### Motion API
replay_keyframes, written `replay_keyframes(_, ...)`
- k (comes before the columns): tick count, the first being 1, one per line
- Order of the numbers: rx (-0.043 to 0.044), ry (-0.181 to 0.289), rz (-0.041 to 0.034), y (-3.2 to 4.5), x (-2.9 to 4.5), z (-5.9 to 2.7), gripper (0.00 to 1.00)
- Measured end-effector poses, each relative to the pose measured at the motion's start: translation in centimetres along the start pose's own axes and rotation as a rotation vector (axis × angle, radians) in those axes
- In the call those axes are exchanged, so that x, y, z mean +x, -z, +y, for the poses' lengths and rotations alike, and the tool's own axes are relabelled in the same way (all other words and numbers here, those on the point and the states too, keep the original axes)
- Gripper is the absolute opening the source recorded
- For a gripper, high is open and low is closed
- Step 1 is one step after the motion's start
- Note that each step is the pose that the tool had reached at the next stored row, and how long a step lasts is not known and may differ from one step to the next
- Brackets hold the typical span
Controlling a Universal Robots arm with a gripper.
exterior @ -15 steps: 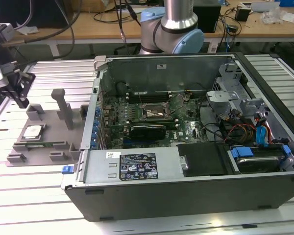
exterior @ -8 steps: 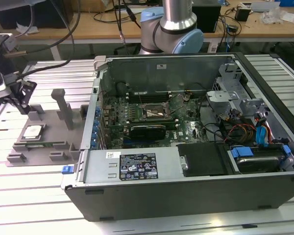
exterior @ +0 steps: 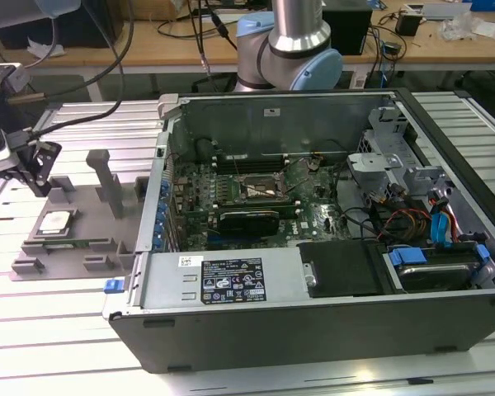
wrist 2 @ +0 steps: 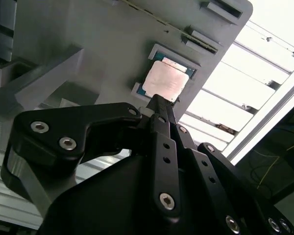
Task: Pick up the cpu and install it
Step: 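Pick up the cpu and move it towards the insertion slot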
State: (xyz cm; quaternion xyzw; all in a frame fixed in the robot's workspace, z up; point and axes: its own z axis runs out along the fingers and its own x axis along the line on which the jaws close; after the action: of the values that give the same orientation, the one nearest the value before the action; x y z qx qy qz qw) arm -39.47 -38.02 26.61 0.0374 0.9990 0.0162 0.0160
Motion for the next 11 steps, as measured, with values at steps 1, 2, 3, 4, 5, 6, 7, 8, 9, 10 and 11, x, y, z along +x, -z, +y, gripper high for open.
replay_keyframes(1, 0.0, 0.0, 0.0, -0.08, 0.05, -0.01, 0.11)
replay_keyframes(2, 0.0, 0.0, 0.0001, -0.22, 0.17, -0.02, 0.11)
replay_keyframes(3, 0.0001, 0.0, 0.0, -0.35, 0.28, -0.03, 0.11)
replay_keyframes(4, 0.0, 0.0, 0.0, -0.52, 0.39, -0.05, 0.11)
replay_keyframes(5, 0.0001, 0.0, 0.0001, -0.68, 0.47, -0.06, 0.11)
replay_keyframes(6, 0.0001, 0.0, 0.0002, -0.88, 0.56, -0.07, 0.11)
replay_keyframes(7, 0.0001, 0.0, 0.0003, -1.19, 0.73, -0.1, 0.11)
replay_keyframes(8, 0.0001, 0.0, 0.0002, -1.38, 0.84, -0.11, 0.11)
replay_keyframes(9, 0.0001, 0.001, 0.0002, -1.73, 1.02, -0.13, 0.11)
replay_keyframes(10, -0.0002, 0.001, 0.0, -1.91, 1.06, -0.15, 0.11)
replay_keyframes(11, -0.0001, 0.002, 0.0, -2.06, 1.09, -0.17, 0.11)
